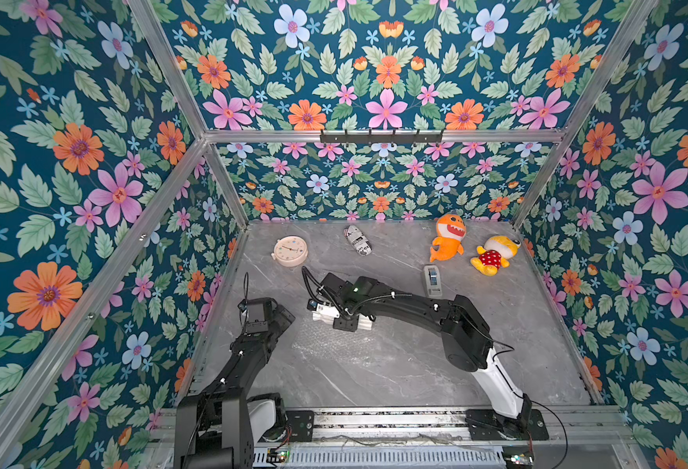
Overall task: Wrap vases in bubble wrap
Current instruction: Place the vase in bubble wrap.
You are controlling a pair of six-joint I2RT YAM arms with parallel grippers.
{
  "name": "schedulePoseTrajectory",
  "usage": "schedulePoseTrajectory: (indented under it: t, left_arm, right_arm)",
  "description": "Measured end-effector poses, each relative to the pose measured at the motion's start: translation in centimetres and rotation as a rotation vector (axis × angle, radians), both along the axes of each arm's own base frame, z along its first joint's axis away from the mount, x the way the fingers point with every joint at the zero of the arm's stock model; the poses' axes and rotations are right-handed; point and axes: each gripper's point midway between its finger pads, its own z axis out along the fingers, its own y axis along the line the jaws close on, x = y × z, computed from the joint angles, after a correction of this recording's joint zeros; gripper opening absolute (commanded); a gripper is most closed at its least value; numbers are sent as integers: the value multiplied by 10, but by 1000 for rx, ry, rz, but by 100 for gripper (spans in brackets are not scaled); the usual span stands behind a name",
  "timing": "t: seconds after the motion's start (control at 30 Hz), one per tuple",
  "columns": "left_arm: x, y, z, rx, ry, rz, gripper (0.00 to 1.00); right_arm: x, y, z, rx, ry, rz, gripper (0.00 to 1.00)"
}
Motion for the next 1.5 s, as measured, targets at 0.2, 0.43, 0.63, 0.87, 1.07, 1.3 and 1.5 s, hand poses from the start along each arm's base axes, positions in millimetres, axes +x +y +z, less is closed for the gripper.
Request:
schedulePoseTrajectory:
  t: [0.2,0.43,0.63,0.87,1.07,1.3,1.5]
  left_arm:
    - [-2,0,2,5,-6,-3,90]
    - [-5,2,1,4,-1,5,90]
    - [-8,11,5,-12,-11,57,90]
    - [-9,15,11,-29,-33,91,90]
    - [-9,13,9,-46,-28,85,90]
    - [-9,13,9,-49,-26,86,90]
    - [-10,13,8,-52,-25,86,90]
  right_arm:
    - [-9,0,-6,-4,72,-19,33]
    - [-23,4,-15,2,137,-20,33]
    - [-29,1,-29,-1,176,-39,31]
    - [-27,2,-31,36,183,-69,26]
    - [-21,6,-23,58,161,-88,26]
    - [-12,8,-29,61,149,-100,30]
    - [-11,9,-29,71,148,-109,60]
